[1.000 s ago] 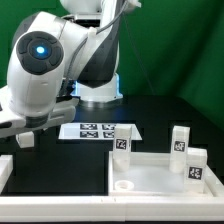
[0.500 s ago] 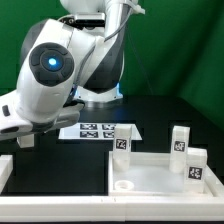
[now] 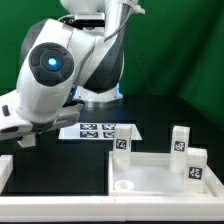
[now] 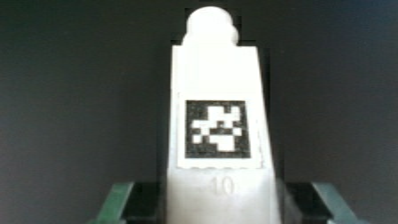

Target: Assemble square table

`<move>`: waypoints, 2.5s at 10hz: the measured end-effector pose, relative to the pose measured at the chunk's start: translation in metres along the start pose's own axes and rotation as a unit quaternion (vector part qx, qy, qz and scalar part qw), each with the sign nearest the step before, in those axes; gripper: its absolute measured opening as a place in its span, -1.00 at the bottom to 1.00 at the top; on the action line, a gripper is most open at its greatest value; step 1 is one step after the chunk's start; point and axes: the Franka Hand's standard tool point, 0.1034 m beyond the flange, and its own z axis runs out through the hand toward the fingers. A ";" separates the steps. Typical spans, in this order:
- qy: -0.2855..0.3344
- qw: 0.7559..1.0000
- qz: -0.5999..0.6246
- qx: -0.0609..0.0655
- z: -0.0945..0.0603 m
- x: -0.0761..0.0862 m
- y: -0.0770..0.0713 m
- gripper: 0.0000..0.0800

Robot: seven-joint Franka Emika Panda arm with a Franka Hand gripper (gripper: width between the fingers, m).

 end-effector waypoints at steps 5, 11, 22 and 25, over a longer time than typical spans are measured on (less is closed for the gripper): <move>0.002 1.000 0.005 0.027 -0.071 0.008 -0.013 -0.28; 0.099 0.995 -0.008 0.006 -0.149 0.009 -0.007 -0.28; 0.428 0.893 0.141 -0.022 -0.268 0.075 -0.039 -0.27; 0.534 0.828 0.167 -0.015 -0.288 0.104 -0.067 -0.27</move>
Offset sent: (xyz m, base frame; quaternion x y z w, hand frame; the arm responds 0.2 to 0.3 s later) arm 0.0585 0.0350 0.0459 0.0676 0.0055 -0.0069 0.9977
